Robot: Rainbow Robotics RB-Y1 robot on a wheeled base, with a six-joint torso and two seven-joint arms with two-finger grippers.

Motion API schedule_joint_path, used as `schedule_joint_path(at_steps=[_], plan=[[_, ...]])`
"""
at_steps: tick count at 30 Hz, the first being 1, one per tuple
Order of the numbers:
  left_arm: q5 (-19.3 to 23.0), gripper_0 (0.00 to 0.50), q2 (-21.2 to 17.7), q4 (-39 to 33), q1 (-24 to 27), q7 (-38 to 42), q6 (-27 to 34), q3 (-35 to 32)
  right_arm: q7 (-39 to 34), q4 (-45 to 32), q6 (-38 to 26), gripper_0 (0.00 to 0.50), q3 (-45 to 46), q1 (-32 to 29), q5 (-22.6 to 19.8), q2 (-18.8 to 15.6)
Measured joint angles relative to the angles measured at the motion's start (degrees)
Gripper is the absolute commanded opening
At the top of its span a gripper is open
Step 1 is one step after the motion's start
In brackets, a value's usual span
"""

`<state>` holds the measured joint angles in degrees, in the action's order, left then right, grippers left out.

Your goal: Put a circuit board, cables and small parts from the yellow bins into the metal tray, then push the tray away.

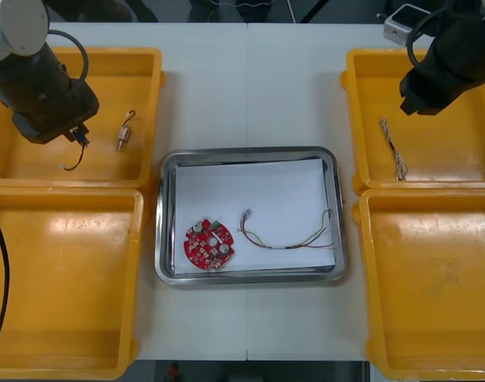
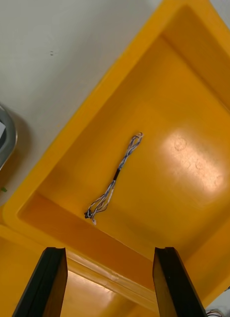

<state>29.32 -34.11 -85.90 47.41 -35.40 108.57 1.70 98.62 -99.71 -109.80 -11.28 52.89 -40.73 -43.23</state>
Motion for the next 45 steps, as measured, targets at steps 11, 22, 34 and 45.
schedule_joint_path(at_steps=[11,22,34,45], plan=[[5.5,0.001,0.0,-11.7,0.0,-0.2,1.0,1.6,-13.2,7.1,0.0,0.500,3.2,0.1,2.9,0.0],[9.0,0.003,-0.1,-20.5,-0.1,-0.2,1.0,13.8,-14.0,14.4,0.8,0.500,3.3,0.1,2.9,0.3],[9.2,0.002,0.9,-21.6,-0.3,-0.2,-0.3,20.8,-14.0,16.1,13.2,0.500,3.3,-4.9,3.1,2.5],[8.9,0.002,1.6,-20.0,-1.5,-0.2,-6.6,27.6,-14.0,19.5,18.5,0.500,3.5,-8.1,4.5,5.2]])
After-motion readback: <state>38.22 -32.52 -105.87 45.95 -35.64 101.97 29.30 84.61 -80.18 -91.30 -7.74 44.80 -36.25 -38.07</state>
